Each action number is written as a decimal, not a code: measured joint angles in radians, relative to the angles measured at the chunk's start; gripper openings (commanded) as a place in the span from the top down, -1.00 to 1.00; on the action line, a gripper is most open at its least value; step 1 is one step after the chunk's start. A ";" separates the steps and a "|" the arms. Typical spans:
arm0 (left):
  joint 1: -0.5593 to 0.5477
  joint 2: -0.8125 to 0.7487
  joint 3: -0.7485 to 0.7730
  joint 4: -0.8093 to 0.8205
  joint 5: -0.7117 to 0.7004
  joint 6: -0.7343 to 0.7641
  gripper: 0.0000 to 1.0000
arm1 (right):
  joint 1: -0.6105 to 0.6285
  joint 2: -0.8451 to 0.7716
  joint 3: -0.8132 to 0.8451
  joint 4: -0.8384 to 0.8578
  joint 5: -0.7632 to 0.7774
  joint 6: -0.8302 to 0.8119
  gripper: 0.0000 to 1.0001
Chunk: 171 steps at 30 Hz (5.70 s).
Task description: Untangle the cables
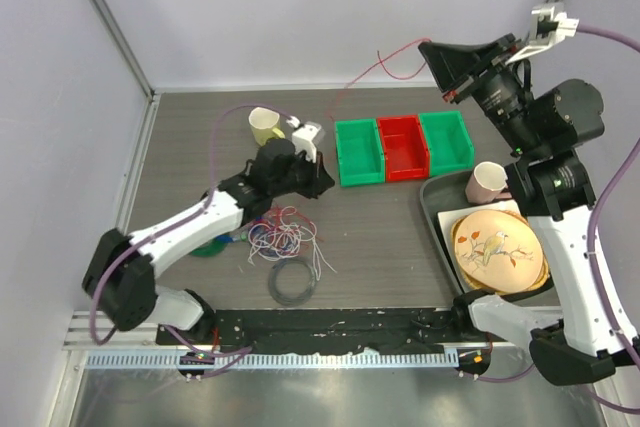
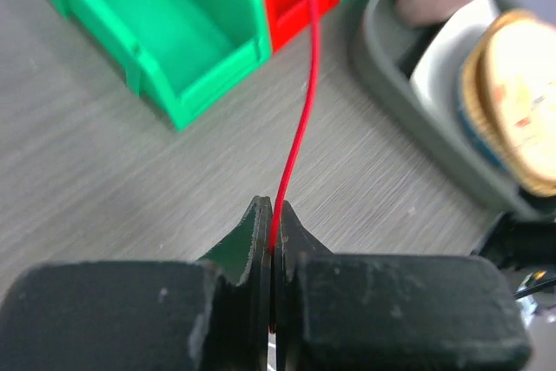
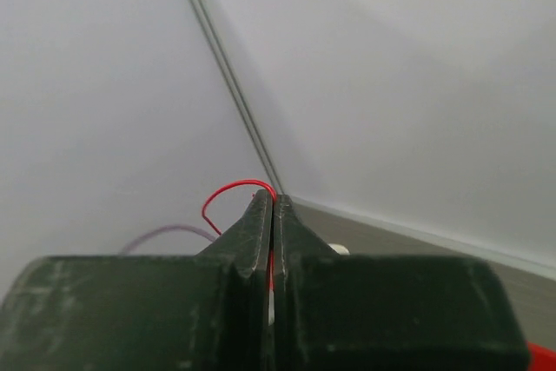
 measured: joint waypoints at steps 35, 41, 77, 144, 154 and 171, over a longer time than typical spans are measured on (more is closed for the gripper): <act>0.000 0.096 0.433 0.167 0.195 -0.465 0.99 | 0.072 -0.230 -1.044 0.422 -0.168 0.018 -0.67; -0.010 0.090 0.419 0.234 0.254 -0.499 0.99 | 0.074 -0.232 -1.081 0.500 -0.172 -0.108 -0.67; -0.027 -0.154 0.262 0.070 0.180 -0.399 -1.00 | 0.218 -0.033 -1.024 0.794 -0.024 0.032 0.98; 0.027 -0.523 -0.335 -0.196 -0.379 -0.337 1.00 | -0.260 0.360 -0.272 0.257 0.596 -0.285 0.98; 0.027 -0.480 -0.335 -0.186 -0.371 -0.324 1.00 | -0.296 0.410 -0.301 0.282 0.441 -0.205 0.98; 0.027 -0.480 -0.337 -0.183 -0.372 -0.320 0.99 | -0.294 0.362 -0.267 0.343 0.319 -0.159 0.98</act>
